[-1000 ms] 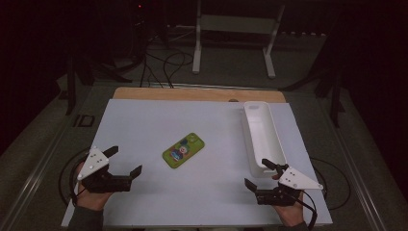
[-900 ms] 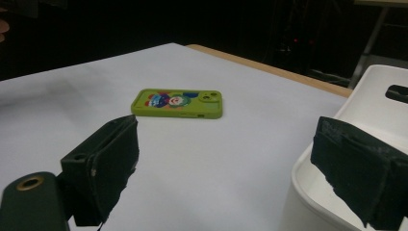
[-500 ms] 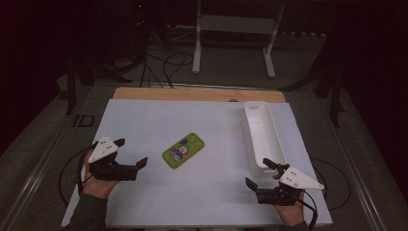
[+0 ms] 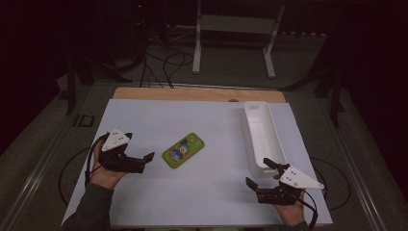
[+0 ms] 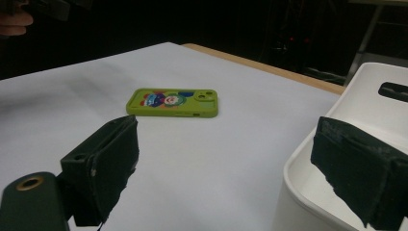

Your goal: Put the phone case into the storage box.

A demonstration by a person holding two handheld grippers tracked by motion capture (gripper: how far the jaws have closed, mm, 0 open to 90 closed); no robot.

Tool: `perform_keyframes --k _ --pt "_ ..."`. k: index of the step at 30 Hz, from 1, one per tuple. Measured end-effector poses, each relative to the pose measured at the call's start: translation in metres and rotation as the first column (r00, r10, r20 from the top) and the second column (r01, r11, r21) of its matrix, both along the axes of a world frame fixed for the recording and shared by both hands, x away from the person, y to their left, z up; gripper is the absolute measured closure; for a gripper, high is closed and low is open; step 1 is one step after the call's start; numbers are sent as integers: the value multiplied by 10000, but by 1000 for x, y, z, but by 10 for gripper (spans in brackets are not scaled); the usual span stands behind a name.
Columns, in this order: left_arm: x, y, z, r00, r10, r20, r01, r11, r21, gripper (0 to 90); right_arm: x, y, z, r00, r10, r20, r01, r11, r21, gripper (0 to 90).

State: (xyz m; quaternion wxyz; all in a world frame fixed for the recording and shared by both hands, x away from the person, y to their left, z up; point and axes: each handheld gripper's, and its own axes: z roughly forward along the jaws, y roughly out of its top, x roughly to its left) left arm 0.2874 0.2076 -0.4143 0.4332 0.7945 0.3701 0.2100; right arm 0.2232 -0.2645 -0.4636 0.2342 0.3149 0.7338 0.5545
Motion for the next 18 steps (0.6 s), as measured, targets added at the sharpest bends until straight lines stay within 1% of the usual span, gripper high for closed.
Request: perform_keyframes --k 6,9,18 --pt "6 -8 0 9999 -136 29 135 9998 165 0 0 0 0 10000 -52 -2 52 10000 -7 92" --pt "12 -14 0 9997 -240 -32 241 9992 307 0 1 0 0 10000 -82 -16 82 10000 26 92" --pt "24 -27 -3 9989 -400 -229 412 9976 549 0 1 -1 1 9999 -143 -27 143 9999 62 92"
